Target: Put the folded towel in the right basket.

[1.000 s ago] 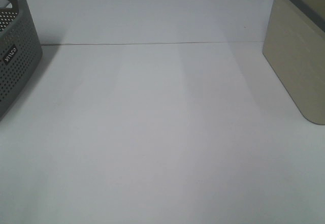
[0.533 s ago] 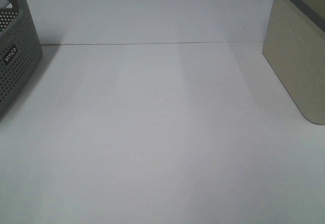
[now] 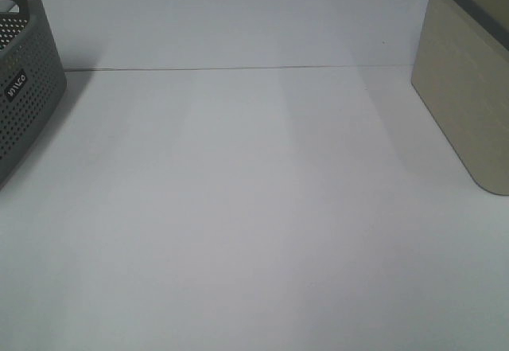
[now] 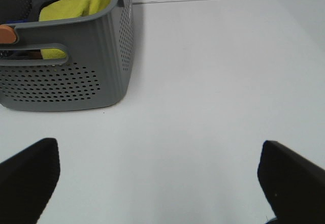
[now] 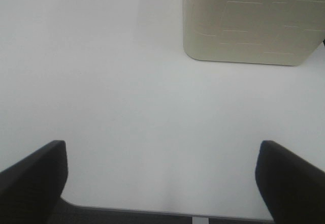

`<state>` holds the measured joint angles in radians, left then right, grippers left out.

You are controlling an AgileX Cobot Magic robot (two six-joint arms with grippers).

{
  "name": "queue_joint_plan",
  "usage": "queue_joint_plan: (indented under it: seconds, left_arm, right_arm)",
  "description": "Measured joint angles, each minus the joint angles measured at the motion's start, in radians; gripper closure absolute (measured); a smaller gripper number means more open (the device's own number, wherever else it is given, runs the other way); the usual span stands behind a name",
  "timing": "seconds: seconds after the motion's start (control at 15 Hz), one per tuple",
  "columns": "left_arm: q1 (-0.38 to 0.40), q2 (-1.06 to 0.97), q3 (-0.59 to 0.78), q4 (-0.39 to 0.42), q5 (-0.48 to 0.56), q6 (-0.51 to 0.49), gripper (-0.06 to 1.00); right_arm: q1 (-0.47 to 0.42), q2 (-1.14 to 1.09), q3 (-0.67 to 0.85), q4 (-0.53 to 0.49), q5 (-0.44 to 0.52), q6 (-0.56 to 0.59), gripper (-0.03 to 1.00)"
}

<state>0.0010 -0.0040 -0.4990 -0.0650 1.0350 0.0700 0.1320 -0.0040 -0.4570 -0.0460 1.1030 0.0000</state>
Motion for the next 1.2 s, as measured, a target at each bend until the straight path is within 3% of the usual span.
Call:
queue_joint_plan:
  seconds: [0.33, 1.2]
  left_arm:
    - [0.000, 0.000, 0.000, 0.000, 0.000, 0.000, -0.05]
    - [0.000, 0.000, 0.000, 0.000, 0.000, 0.000, -0.05]
  right_arm:
    - [-0.110, 0.000, 0.000, 0.001, -0.001, 0.000, 0.00]
    - [-0.110, 0.000, 0.000, 0.001, -0.001, 0.000, 0.00]
